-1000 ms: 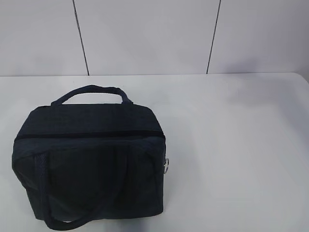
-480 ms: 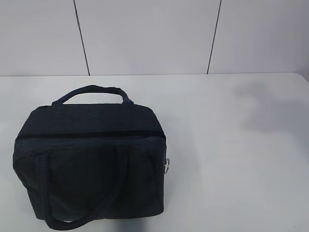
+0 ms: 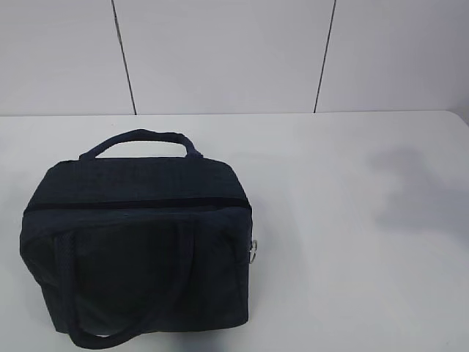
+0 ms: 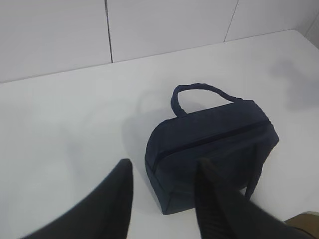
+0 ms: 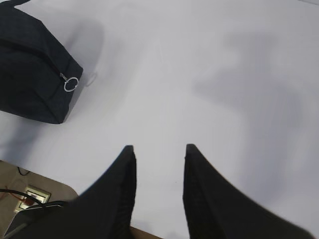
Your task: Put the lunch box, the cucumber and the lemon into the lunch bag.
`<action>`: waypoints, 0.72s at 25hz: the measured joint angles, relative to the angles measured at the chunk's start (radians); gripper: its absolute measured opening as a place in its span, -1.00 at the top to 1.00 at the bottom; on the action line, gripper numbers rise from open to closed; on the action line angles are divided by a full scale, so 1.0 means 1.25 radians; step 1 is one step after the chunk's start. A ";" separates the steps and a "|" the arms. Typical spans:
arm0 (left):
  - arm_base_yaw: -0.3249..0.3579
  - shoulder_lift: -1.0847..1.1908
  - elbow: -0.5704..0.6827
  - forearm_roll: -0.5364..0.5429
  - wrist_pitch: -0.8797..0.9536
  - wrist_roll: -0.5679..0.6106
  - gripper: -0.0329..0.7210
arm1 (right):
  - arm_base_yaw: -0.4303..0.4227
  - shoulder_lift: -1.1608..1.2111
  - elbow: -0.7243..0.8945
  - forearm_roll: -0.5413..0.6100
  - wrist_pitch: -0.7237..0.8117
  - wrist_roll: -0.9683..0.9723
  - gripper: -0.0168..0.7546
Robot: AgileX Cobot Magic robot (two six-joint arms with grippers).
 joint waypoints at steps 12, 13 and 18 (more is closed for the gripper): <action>0.000 -0.138 0.083 -0.017 0.002 0.071 0.25 | 0.000 -0.130 0.053 0.073 -0.011 -0.017 0.36; 0.000 -0.156 0.105 -0.017 0.002 0.071 0.26 | 0.000 -0.145 0.068 0.073 -0.018 -0.017 0.36; 0.000 -0.273 0.245 -0.017 0.002 0.072 0.28 | 0.000 -0.240 0.176 0.069 -0.068 -0.018 0.36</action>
